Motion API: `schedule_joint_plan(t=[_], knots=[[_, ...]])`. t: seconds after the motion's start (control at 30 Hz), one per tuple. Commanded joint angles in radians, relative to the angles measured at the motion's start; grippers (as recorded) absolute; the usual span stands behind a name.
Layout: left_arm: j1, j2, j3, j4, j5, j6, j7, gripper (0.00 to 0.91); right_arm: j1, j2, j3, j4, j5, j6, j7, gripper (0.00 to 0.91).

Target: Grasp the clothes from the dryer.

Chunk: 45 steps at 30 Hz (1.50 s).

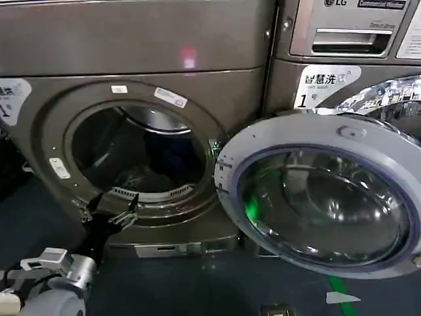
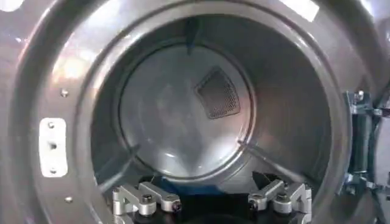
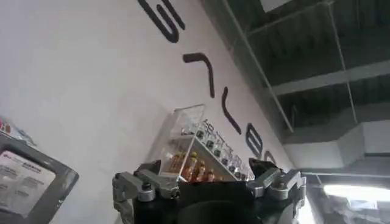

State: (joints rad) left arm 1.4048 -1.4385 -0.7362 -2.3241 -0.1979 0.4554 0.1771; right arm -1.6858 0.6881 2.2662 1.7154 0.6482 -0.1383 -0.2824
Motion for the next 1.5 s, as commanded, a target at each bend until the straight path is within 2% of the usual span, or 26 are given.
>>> schedule_joint_plan(t=[0.03, 0.2, 0.37, 0.53, 0.63, 0.73, 0.83, 0.93, 1.3, 1.5], knots=[[-0.007, 0.001, 0.004, 0.005, 0.001, -0.002, 0.001, 0.907, -0.005, 0.005, 0.004, 0.009, -0.004, 0.009, 0.003, 0.907], [-0.069, 0.017, 0.010, 0.057, -0.012, -0.008, 0.003, 0.907, -0.032, 0.023, 0.018, 0.030, -0.002, 0.039, 0.030, 0.907], [-0.216, 0.034, 0.032, 0.167, -0.042, -0.019, 0.004, 0.907, -0.067, 0.025, 0.054, 0.036, 0.000, 0.042, 0.041, 0.907], [-0.386, 0.039, 0.102, 0.395, -0.001, -0.066, -0.006, 0.907, -0.107, 0.028, 0.098, 0.055, -0.007, 0.049, 0.021, 0.907], [-0.478, 0.044, 0.138, 0.494, 0.002, -0.072, -0.012, 0.907, -0.126, 0.037, 0.114, 0.080, -0.001, 0.048, 0.039, 0.907], [-0.558, 0.055, 0.176, 0.571, 0.014, -0.073, -0.021, 0.907, -0.143, 0.042, 0.130, 0.108, -0.004, 0.010, 0.084, 0.907], [-0.634, 0.048, 0.198, 0.662, 0.035, -0.087, -0.031, 0.907, -0.155, 0.056, 0.134, 0.124, -0.035, 0.029, 0.080, 0.907], [-0.711, 0.030, 0.212, 0.751, 0.036, -0.092, -0.038, 0.907, -0.153, 0.067, 0.135, 0.132, -0.035, 0.039, 0.047, 0.907], [-0.960, -0.012, 0.285, 1.096, 0.090, -0.134, -0.055, 0.907, -0.146, 0.096, 0.128, 0.148, -0.030, 0.045, 0.045, 0.907], [-1.058, -0.011, 0.317, 1.243, 0.123, -0.132, -0.061, 0.907, -0.144, 0.068, 0.142, 0.121, -0.029, 0.048, 0.047, 0.907]])
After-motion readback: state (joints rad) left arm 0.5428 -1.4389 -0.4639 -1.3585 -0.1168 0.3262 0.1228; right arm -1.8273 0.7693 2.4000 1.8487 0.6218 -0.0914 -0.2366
